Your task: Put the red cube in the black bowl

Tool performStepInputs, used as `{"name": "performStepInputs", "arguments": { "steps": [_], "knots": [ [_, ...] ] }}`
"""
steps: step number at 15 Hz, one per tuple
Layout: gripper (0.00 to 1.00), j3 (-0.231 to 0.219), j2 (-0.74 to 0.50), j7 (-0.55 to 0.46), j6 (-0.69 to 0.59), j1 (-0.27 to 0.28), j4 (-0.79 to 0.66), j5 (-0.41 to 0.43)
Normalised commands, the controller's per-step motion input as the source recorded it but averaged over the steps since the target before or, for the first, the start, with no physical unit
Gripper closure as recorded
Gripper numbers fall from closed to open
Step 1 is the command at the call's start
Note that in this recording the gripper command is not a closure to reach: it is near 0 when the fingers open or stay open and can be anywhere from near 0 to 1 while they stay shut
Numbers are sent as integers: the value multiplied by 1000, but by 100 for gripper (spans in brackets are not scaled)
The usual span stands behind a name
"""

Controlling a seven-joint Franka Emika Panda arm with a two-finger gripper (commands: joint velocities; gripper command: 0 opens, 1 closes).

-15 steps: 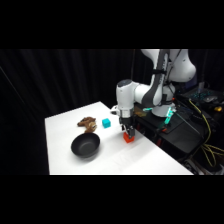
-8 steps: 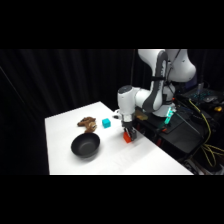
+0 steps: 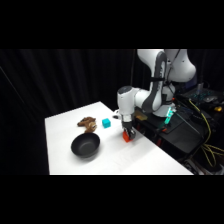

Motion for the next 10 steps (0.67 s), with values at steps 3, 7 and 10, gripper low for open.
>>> {"name": "performStepInputs", "arguments": {
  "steps": [3,7,10],
  "knots": [
    [100,-135,-562,113,-669,96,42,-134],
    [100,-44,-567,120,-708,56,110,-135],
    [100,-28,-276,75,-538,3,251,-123]
  ]
}}
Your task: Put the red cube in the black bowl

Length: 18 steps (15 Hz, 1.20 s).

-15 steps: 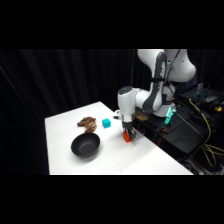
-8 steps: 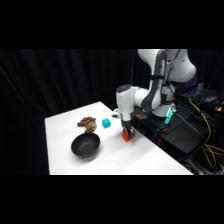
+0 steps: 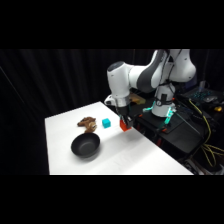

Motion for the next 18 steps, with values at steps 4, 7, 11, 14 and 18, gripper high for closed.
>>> {"name": "performStepInputs", "arguments": {
  "steps": [4,7,11,14,18],
  "knots": [
    [100,-43,66,-34,-346,-46,432,-92],
    [100,-59,293,-132,-306,-73,593,-83],
    [100,-38,325,-177,-301,-64,640,-8],
    [100,-16,338,-153,-274,-43,653,22],
    [100,-8,367,-238,-167,-56,618,43]
  ]
}}
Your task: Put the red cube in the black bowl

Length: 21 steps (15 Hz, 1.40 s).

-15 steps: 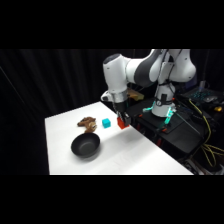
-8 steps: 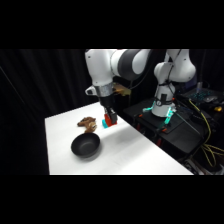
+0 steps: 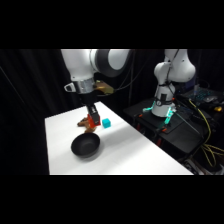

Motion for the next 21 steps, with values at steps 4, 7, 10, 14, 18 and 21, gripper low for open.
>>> {"name": "performStepInputs", "arguments": {
  "steps": [4,7,10,14,18,21],
  "knots": [
    [100,-29,496,-329,-42,-119,581,39],
    [100,-1,541,-293,-60,-138,575,104],
    [100,52,474,-229,-128,-102,565,139],
    [100,76,325,-143,-162,-42,445,114],
    [0,54,143,-118,-196,-29,271,90],
    [0,29,-71,-92,-260,-20,79,73]
  ]
}}
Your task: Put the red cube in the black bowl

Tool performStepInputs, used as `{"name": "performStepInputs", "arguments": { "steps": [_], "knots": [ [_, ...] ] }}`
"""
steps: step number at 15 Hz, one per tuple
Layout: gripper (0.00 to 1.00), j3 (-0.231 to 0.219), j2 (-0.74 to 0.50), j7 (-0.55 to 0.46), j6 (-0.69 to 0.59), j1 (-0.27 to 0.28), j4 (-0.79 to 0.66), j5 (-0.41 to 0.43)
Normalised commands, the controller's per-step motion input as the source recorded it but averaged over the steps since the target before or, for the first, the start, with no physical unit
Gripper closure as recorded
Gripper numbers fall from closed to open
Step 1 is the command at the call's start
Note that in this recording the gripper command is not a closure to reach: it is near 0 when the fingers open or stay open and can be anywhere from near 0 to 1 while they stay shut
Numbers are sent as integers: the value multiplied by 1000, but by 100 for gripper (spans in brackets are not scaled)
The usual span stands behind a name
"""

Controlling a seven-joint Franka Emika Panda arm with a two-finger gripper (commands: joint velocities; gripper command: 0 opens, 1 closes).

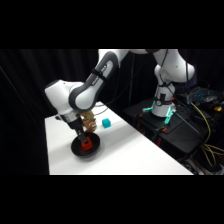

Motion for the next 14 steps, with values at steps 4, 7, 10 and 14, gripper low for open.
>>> {"name": "performStepInputs", "arguments": {
  "steps": [4,7,10,14],
  "knots": [
    [0,14,-378,-35,-307,24,-149,56],
    [0,-16,-653,58,-237,81,-358,19],
    [0,-34,-666,72,-175,76,-375,6],
    [0,-62,-530,80,-84,84,-338,-73]
  ]
}}
